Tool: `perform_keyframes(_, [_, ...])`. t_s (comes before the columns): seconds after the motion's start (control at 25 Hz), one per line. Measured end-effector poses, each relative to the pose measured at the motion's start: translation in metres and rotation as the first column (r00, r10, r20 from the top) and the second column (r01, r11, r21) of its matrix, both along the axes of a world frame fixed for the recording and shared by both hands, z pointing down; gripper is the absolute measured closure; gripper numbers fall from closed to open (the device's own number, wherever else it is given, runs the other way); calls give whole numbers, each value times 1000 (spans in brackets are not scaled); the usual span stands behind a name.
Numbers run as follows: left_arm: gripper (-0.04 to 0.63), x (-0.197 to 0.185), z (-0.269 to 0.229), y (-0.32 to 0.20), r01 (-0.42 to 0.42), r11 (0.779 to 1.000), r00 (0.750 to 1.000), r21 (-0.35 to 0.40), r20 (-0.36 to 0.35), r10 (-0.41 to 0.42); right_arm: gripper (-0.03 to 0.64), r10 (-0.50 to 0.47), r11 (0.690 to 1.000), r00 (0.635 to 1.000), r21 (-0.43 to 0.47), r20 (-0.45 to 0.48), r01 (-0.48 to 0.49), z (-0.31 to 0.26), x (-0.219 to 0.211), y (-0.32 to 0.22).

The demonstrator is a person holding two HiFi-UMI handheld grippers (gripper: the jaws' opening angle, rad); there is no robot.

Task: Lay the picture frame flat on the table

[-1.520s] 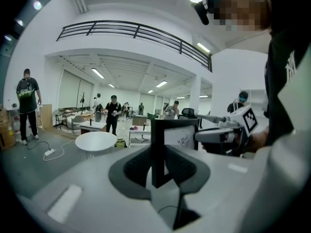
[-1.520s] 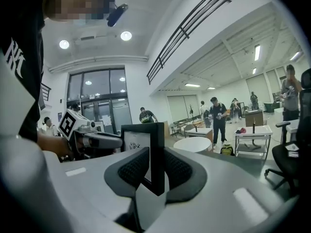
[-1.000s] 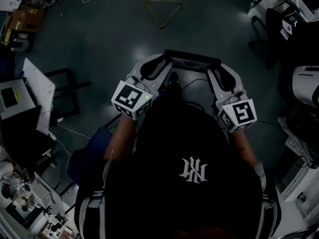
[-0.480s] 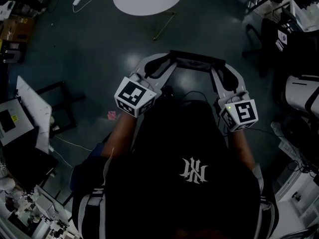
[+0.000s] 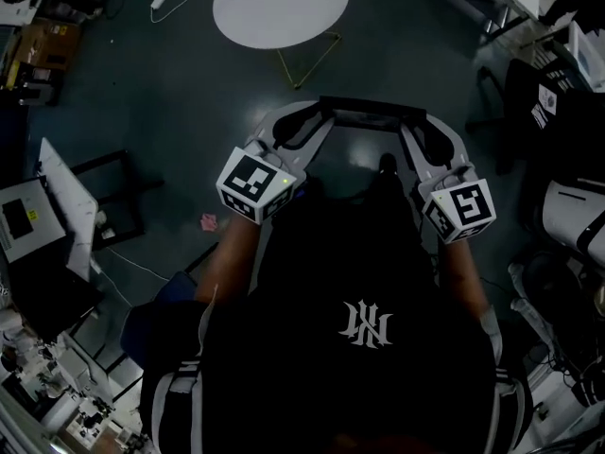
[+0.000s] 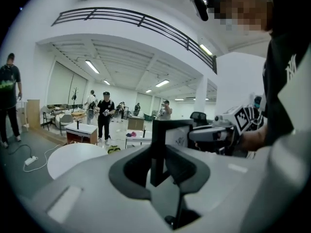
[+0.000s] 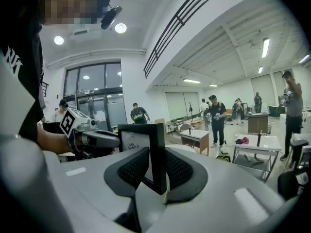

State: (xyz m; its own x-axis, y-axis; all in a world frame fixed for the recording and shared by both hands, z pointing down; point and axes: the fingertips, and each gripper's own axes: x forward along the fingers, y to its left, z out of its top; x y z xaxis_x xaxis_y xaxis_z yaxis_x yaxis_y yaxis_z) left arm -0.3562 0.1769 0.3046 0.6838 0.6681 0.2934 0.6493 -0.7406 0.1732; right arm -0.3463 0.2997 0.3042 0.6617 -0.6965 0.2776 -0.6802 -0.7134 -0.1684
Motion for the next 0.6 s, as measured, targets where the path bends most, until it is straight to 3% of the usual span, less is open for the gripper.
perform_keyframes(0.2, [518,30,-14,29,144,990,990,6,-6,-144,531,-117,993,993,24,-33,118,-14,48,27])
perform_keyframes(0.6, [517,66,-39,103,278,960,960,34,-50,-276,541,-259,960,965,98,-32,261,-28,87,100])
